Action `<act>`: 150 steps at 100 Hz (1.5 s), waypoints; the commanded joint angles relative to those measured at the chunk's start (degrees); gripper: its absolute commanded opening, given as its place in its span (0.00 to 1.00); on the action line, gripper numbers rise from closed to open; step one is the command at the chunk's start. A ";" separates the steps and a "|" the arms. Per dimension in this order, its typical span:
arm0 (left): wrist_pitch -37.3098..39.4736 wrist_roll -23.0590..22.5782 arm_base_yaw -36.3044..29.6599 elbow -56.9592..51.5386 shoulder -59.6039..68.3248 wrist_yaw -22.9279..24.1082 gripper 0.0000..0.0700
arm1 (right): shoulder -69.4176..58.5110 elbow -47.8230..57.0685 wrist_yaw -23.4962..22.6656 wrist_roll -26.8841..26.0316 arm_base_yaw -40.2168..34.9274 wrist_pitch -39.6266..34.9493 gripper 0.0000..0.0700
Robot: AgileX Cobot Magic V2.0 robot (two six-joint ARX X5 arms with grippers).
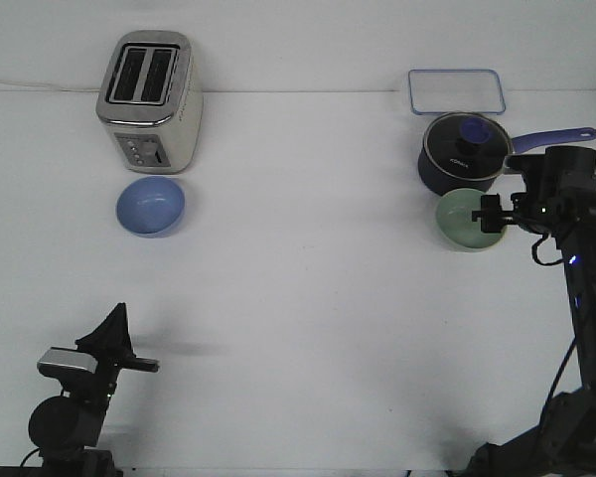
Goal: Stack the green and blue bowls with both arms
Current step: 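Reach the right gripper forward to the pale green bowl, then grasp the rim of the pale green bowl with the right gripper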
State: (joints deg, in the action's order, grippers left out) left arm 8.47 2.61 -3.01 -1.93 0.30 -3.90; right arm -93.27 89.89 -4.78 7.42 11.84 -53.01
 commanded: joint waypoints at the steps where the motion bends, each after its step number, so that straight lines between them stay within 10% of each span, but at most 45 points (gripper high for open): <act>1: 0.61 -0.04 0.09 1.11 -0.11 0.07 0.01 | -3.58 2.23 -0.13 1.66 0.90 1.05 0.68; 118: 0.61 -0.04 0.09 1.11 -0.11 0.07 0.01 | -19.45 2.99 -4.46 2.49 4.02 7.98 0.68; 150: 0.61 -0.04 0.09 1.11 -0.11 0.07 0.01 | -19.45 2.99 -6.91 2.54 4.26 6.40 0.00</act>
State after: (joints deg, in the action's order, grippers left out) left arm 8.47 2.61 -3.01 -1.93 0.30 -3.90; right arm -111.20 91.48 -11.31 9.65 15.92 -46.50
